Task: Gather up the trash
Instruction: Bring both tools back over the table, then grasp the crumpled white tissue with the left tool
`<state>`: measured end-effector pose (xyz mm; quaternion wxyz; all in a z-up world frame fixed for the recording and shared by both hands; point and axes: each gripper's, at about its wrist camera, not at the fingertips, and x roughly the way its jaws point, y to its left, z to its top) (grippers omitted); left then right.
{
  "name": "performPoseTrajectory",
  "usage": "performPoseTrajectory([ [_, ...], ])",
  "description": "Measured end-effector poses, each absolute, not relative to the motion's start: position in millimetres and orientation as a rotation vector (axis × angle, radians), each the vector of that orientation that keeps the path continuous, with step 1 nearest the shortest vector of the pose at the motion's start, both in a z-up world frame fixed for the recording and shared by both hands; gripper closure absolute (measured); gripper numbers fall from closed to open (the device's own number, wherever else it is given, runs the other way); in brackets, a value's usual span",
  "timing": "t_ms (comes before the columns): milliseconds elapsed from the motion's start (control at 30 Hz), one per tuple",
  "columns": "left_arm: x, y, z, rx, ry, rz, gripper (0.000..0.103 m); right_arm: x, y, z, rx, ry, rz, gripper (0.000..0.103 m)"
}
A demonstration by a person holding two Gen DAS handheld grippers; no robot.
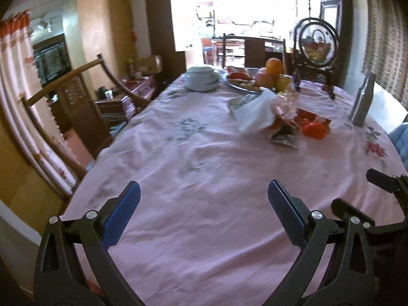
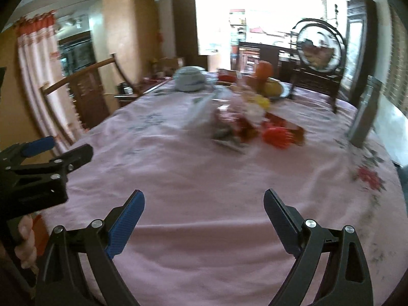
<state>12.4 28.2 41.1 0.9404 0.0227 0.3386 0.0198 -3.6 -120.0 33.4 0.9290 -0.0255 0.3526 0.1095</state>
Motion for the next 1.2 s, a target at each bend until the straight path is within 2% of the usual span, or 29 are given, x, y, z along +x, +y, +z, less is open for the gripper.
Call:
performPoseTrajectory([
  [500,118.3,-8.6,51.9,0.06,0.693,-0.082,0.007,66.9,-201.3,60.6,-0.056,0.718,0.038,0.01],
  [900,180.1,-17.0,-7.3,0.133,0.814,-0.107,0.007,115.4,-218.5,23.4,0.04,0.795,0.047,0.01],
  [1200,208.9,-33.6,-16.6,0.14,0.839,-0.155,0.007,122.8,-220.1,7.9,0.075,0.812,0.086,0.01],
])
